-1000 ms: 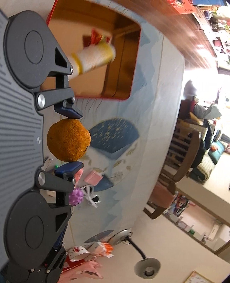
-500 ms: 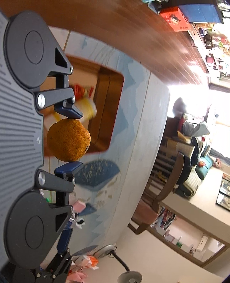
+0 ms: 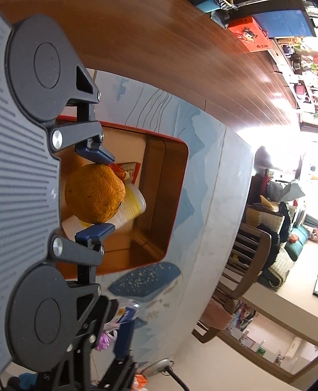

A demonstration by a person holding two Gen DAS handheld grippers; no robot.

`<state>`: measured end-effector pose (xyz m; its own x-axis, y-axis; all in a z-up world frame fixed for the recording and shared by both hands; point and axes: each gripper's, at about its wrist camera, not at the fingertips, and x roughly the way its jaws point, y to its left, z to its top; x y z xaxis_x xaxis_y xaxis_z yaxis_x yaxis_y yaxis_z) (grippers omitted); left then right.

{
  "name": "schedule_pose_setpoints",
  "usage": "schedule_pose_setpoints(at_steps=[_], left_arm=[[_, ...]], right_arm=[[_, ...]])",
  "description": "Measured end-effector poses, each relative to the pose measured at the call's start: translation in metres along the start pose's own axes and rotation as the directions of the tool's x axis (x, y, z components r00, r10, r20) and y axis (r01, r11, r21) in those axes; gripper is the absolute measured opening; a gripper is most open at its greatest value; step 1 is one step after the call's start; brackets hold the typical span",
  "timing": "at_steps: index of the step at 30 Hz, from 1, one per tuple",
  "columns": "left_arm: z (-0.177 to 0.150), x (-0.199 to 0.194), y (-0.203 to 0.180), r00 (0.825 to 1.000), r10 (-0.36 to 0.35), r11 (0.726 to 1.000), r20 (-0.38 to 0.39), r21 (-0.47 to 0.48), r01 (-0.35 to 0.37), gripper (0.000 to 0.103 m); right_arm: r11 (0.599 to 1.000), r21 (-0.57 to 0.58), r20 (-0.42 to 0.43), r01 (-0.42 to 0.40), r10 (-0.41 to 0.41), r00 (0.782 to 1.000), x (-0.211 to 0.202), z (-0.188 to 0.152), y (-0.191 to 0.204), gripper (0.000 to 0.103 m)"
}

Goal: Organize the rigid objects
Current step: 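Carry the orange with the left tool while the right tool carries the small bottle to the box, then release the small bottle from the right tool while the left tool releases the orange into the box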

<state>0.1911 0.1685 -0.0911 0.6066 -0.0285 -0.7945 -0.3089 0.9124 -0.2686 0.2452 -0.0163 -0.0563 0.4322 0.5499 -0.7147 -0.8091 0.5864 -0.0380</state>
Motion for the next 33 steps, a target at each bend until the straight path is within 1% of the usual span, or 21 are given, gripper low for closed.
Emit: schedule_pose_setpoints(at_steps=[3,6,11,14,17,21,27,33], left_arm=[[0.002,0.008,0.000,1.000,0.013,1.000,-0.007,0.029,-0.012,0.053],[0.004,0.015,0.002,1.000,0.021,0.999,-0.017,0.044,-0.021,0.053],[0.007,0.025,0.003,0.999,0.034,0.998,-0.033,0.063,-0.032,0.053],[0.007,0.030,0.001,0.998,0.042,0.996,-0.044,0.079,-0.038,0.052],[0.005,0.033,-0.001,0.998,0.052,0.993,-0.047,0.104,-0.047,0.052],[0.001,0.038,0.000,0.997,0.061,0.992,-0.056,0.115,-0.054,0.052],[-0.001,0.044,0.006,0.995,0.067,0.993,-0.070,0.106,-0.060,0.052],[0.001,0.046,0.005,0.995,0.068,0.993,-0.067,0.100,-0.061,0.052]], right_arm=[[0.999,-0.041,-0.029,-0.001,0.000,1.000,0.016,0.004,0.002,0.051],[0.998,-0.067,-0.038,-0.006,0.004,0.999,0.028,0.008,0.005,0.051],[0.988,-0.153,-0.051,0.010,-0.018,0.999,0.051,0.015,0.016,0.051],[0.983,-0.180,-0.062,0.019,-0.030,0.998,0.064,0.018,0.018,0.051],[0.982,-0.189,-0.085,0.009,-0.026,0.996,0.075,0.019,0.017,0.051],[0.975,-0.221,-0.111,-0.005,-0.020,0.994,0.087,0.018,0.016,0.051],[0.975,-0.222,-0.134,-0.013,-0.017,0.991,0.093,0.017,0.014,0.051],[0.975,-0.220,-0.131,-0.018,-0.011,0.991,0.090,0.017,0.014,0.050]])
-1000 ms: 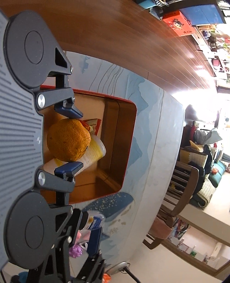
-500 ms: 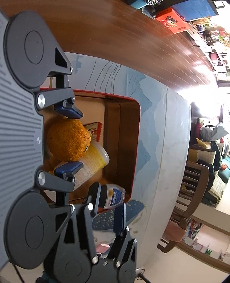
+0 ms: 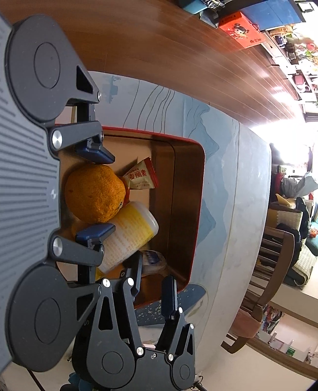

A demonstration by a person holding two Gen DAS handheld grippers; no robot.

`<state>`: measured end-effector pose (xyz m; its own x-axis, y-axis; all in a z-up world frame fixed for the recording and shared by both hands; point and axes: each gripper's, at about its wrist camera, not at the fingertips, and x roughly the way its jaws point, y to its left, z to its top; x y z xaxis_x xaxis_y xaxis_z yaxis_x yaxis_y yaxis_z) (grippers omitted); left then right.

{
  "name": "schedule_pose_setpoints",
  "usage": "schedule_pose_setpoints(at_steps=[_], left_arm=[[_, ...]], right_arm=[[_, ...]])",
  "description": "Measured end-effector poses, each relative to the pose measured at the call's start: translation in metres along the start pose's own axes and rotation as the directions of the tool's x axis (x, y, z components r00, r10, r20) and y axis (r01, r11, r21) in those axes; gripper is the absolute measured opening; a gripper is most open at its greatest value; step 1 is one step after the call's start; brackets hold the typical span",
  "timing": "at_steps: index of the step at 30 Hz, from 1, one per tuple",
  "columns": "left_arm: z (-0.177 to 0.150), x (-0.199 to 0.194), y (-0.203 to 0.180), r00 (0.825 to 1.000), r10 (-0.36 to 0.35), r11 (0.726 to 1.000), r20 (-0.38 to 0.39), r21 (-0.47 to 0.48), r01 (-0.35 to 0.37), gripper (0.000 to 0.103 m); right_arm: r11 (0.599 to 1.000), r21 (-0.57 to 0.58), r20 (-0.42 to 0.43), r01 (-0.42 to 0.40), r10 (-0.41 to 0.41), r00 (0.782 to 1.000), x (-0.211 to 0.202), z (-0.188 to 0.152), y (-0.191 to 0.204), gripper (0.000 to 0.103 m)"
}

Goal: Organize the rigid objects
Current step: 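Release the small bottle from the right tool while the left tool releases the orange into the box, then withdraw both open tools from the red tin box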

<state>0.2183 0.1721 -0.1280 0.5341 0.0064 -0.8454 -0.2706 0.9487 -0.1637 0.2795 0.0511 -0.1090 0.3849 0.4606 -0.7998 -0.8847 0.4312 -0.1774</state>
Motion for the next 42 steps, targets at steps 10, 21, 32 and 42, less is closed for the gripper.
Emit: schedule_pose_setpoints(at_steps=[10,21,32,42], left_arm=[[0.002,-0.006,0.003,1.000,-0.004,1.000,0.024,-0.020,0.005,0.052],[0.000,-0.036,-0.005,0.996,-0.040,0.999,0.075,-0.033,0.043,0.054],[-0.010,-0.070,-0.025,0.988,-0.057,0.998,0.147,-0.013,0.059,0.063],[-0.019,-0.091,-0.057,0.978,-0.091,0.996,0.189,0.044,0.084,0.067]], right_arm=[[1.000,-0.009,0.044,-0.011,0.011,0.999,-0.027,-0.006,0.005,0.059],[0.987,0.154,0.101,-0.051,0.036,0.994,-0.063,-0.018,0.000,0.060],[0.957,0.282,0.171,-0.065,0.017,0.985,-0.107,-0.041,0.001,0.067],[0.908,0.411,0.234,-0.074,-0.027,0.972,-0.150,-0.082,-0.013,0.085]])
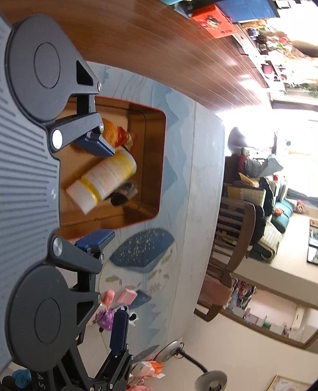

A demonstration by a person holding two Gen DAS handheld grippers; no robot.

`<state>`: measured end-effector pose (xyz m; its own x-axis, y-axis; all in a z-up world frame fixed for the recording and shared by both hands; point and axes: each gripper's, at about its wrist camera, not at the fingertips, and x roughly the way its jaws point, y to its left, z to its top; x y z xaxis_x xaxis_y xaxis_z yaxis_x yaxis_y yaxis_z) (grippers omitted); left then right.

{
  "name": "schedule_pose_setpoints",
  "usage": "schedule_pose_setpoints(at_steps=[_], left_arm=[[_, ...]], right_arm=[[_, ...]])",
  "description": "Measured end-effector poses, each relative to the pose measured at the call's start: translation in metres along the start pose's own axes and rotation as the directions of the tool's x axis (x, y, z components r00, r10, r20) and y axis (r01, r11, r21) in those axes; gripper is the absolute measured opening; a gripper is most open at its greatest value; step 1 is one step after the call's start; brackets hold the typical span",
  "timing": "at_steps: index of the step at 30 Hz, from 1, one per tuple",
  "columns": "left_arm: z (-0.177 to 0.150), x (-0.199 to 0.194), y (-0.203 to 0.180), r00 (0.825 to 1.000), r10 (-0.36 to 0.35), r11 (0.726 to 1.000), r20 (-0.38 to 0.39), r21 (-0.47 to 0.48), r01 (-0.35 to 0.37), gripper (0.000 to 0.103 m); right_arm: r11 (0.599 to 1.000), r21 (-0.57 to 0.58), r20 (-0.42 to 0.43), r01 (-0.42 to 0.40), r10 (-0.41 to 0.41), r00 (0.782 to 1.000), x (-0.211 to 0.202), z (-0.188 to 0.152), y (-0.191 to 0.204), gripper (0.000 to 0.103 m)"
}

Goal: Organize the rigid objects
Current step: 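Withdraw both open tools from the red tin box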

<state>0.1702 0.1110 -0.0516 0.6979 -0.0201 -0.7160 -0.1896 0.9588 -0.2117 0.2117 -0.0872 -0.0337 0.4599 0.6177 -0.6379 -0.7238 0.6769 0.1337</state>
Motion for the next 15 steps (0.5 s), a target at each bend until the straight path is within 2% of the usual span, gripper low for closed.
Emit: schedule_pose_setpoints(at_steps=[8,15], left_arm=[[-0.001,-0.007,-0.040,0.998,-0.049,0.997,0.036,0.065,0.046,0.076],[-0.004,-0.001,-0.073,0.996,-0.071,0.994,0.048,0.091,0.066,0.082]], right_arm=[[0.993,0.100,0.046,0.062,-0.067,0.997,-0.035,-0.021,-0.032,0.102],[0.978,0.161,0.038,0.129,-0.137,0.990,-0.057,-0.043,-0.067,0.103]])
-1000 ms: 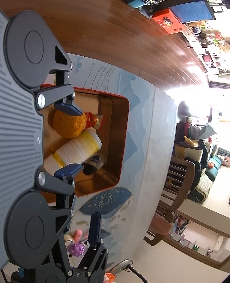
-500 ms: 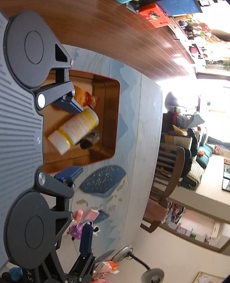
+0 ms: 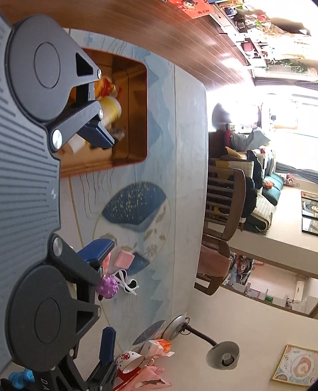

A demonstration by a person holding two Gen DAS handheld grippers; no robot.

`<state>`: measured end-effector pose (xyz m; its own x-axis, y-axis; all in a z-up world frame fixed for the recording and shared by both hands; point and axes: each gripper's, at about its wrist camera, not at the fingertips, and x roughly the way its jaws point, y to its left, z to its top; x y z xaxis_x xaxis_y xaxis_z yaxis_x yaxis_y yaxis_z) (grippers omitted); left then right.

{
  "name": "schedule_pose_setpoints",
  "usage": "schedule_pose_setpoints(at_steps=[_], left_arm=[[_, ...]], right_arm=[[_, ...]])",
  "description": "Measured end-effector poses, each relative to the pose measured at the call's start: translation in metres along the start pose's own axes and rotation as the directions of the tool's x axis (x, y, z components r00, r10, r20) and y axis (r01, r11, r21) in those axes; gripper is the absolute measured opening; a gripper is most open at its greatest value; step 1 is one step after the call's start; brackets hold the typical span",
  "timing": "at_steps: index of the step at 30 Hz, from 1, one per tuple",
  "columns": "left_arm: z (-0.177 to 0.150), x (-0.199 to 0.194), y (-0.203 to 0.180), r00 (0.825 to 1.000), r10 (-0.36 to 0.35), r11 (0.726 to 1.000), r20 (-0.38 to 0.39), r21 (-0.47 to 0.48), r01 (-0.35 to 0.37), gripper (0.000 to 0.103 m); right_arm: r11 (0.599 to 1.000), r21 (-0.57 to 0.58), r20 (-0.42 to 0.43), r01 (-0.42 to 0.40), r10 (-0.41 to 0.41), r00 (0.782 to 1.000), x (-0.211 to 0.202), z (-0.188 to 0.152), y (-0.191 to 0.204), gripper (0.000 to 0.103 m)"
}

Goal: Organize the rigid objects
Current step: 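Withdraw both open tools from the red tin box, then grasp the round silver tin with the left tool while the right tool grasps the purple spiky toy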

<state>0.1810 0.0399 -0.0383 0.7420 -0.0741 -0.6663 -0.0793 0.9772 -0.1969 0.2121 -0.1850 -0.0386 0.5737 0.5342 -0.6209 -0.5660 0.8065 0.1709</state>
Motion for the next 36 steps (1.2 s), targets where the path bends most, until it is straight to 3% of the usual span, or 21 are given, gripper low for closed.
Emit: schedule_pose_setpoints(at_steps=[8,20,36], left_arm=[[-0.004,0.017,-0.036,1.000,-0.019,1.000,0.001,0.025,0.019,0.082],[-0.022,0.065,-0.099,0.993,-0.084,0.989,-0.082,0.114,0.093,0.082],[-0.044,0.134,-0.143,0.969,-0.090,0.978,-0.231,0.164,0.130,0.082]], right_arm=[[0.997,0.045,-0.026,0.065,-0.064,0.998,-0.008,-0.017,-0.046,0.103],[0.985,0.101,-0.083,0.140,-0.132,0.988,0.002,-0.020,-0.109,0.103],[0.981,0.159,-0.271,0.116,-0.069,0.960,0.064,-0.012,-0.152,0.102]])
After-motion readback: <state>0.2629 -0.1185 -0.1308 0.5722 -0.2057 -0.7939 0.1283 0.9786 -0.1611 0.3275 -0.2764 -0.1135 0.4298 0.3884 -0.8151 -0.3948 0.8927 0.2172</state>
